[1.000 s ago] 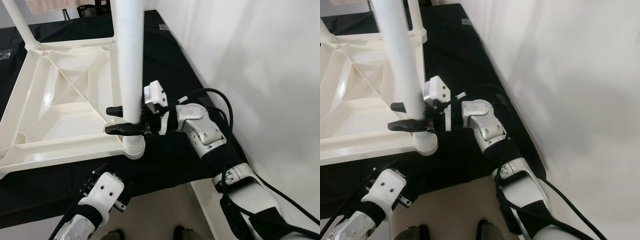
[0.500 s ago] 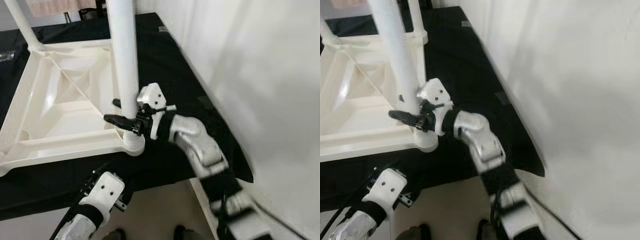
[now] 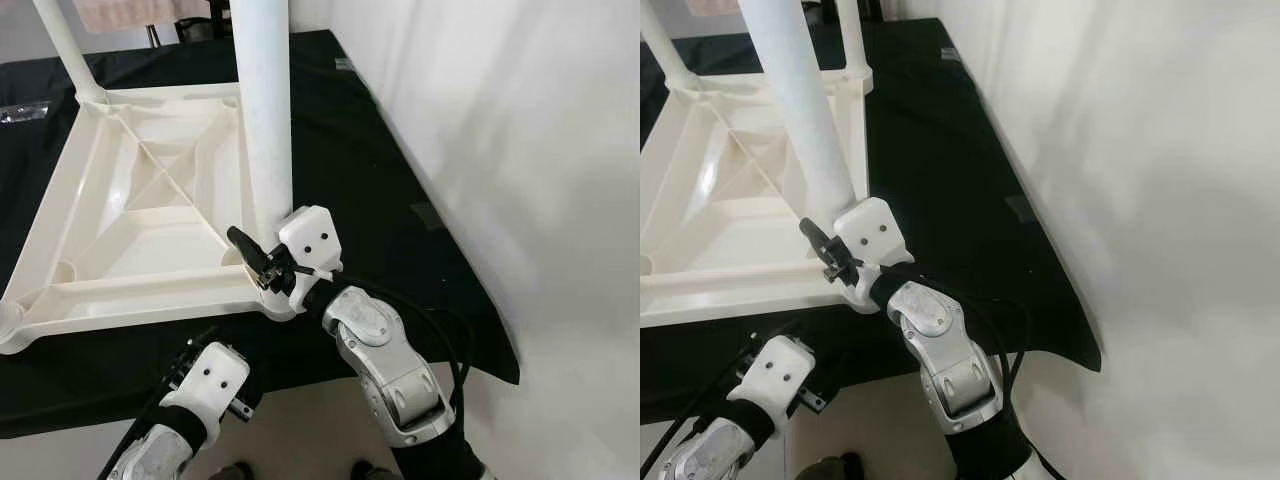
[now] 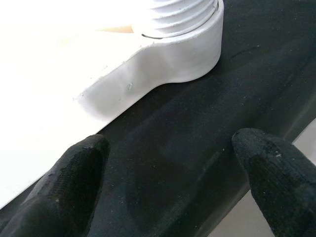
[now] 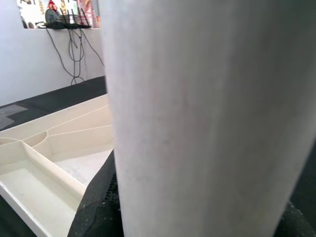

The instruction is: Building children table

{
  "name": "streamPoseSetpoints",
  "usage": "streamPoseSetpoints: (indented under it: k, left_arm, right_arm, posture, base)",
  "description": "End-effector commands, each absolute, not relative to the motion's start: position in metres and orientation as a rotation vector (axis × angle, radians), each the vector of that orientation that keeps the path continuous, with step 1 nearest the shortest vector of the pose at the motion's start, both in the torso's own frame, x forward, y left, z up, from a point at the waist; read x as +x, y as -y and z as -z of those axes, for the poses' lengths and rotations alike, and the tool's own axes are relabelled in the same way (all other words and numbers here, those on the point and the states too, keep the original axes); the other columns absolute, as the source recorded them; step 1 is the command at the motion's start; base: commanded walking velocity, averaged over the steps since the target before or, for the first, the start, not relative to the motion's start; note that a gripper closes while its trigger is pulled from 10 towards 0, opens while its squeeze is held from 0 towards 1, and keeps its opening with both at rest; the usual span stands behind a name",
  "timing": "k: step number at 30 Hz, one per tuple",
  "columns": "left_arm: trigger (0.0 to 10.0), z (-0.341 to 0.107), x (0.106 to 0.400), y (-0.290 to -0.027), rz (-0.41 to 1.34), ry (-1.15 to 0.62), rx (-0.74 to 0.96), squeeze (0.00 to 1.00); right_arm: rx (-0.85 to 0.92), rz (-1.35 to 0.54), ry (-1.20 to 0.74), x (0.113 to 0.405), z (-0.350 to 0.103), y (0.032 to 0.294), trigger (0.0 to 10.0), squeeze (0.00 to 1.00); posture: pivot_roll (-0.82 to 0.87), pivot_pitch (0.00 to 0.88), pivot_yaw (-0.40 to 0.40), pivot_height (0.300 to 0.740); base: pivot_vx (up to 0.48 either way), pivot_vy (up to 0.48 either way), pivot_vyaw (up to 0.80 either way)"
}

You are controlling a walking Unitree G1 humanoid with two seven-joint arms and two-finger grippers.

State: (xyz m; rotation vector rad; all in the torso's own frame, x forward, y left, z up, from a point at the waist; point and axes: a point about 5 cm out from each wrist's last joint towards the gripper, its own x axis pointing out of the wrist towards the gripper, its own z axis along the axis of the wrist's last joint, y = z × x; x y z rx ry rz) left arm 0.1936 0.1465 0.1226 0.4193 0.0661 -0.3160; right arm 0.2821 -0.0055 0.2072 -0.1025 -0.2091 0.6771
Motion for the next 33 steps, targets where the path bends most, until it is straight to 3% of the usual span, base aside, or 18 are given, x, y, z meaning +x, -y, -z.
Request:
streamPoseSetpoints:
  k: [1, 8, 11, 13, 16, 17, 19, 20, 23, 28, 29, 33]
  left_arm:
    - [10.0, -0.116, 0.192, -0.149, 0.308, -0.090, 0.436, 0.00]
    - [10.0, -0.129, 0.198, -0.165, 0.229, -0.049, 0.438, 0.00]
    - [10.0, -0.171, 0.214, -0.178, 0.193, 0.094, 0.436, 0.00]
    - [10.0, -0.171, 0.214, -0.178, 0.193, 0.094, 0.436, 0.00]
    - [10.0, -0.232, 0.232, -0.178, 0.214, 0.308, 0.401, 0.00]
    - [10.0, -0.232, 0.232, -0.178, 0.214, 0.308, 0.401, 0.00]
    - [10.0, -0.275, 0.240, -0.169, 0.287, 0.452, 0.351, 0.00]
    - [10.0, -0.275, 0.240, -0.169, 0.287, 0.452, 0.351, 0.00]
    - [10.0, -0.321, 0.246, -0.144, 0.504, 0.575, 0.242, 0.00]
    - [10.0, -0.345, 0.253, -0.128, 0.702, 0.582, 0.124, 0.00]
    - [10.0, -0.347, 0.254, -0.125, 0.745, 0.570, 0.087, 1.00]
    - [10.0, -0.355, 0.257, -0.114, 0.910, 0.530, 0.011, 1.00]
  right_arm:
    - [-0.143, -0.546, -0.129, 0.294, -0.150, 0.015, 10.0, 0.00]
    - [-0.136, -0.485, -0.141, 0.293, -0.149, 0.020, 10.0, 0.00]
    - [-0.139, -0.463, -0.138, 0.297, -0.151, 0.023, 10.0, 0.00]
    - [-0.139, -0.463, -0.138, 0.297, -0.151, 0.023, 10.0, 0.00]
    - [-0.141, -0.452, -0.139, 0.300, -0.151, 0.022, 10.0, 0.00]
    - [-0.141, -0.452, -0.139, 0.300, -0.151, 0.022, 10.0, 0.00]
    - [-0.136, -0.453, -0.136, 0.301, -0.153, 0.020, 10.0, 0.00]
    - [-0.136, -0.453, -0.136, 0.301, -0.153, 0.020, 10.0, 0.00]
    - [-0.134, -0.454, -0.129, 0.303, -0.155, 0.017, 10.0, 0.00]
    - [-0.134, -0.461, -0.118, 0.304, -0.156, 0.015, 10.0, 0.00]
    - [-0.135, -0.463, -0.115, 0.304, -0.157, 0.014, 10.0, 0.00]
    - [-0.133, -0.463, -0.105, 0.307, -0.160, 0.012, 10.0, 0.00]
  posture:
    - [0.07, 0.231, -0.051, 0.740]
    - [0.08, 0.221, -0.043, 0.740]
    - [0.08, 0.213, -0.041, 0.740]
    - [0.08, 0.213, -0.041, 0.740]
    - [0.08, 0.205, -0.040, 0.740]
    - [0.08, 0.205, -0.040, 0.740]
    - [0.08, 0.201, -0.039, 0.740]
    - [0.08, 0.201, -0.039, 0.740]
    - [0.07, 0.190, -0.038, 0.740]
    - [0.07, 0.181, -0.034, 0.740]
    - [0.07, 0.179, -0.032, 0.740]
    - [0.06, 0.171, -0.030, 0.740]
  base:
    - [0.000, 0.000, 0.00]
    - [0.000, 0.000, 0.00]
    - [0.000, 0.000, 0.00]
    - [0.000, 0.000, 0.00]
    - [0.000, 0.000, 0.00]
    - [0.000, 0.000, 0.00]
    - [0.000, 0.000, 0.00]
    - [0.000, 0.000, 0.00]
    - [0.000, 0.000, 0.00]
    - [0.000, 0.000, 0.00]
    - [0.000, 0.000, 0.00]
    - [0.000, 0.000, 0.00]
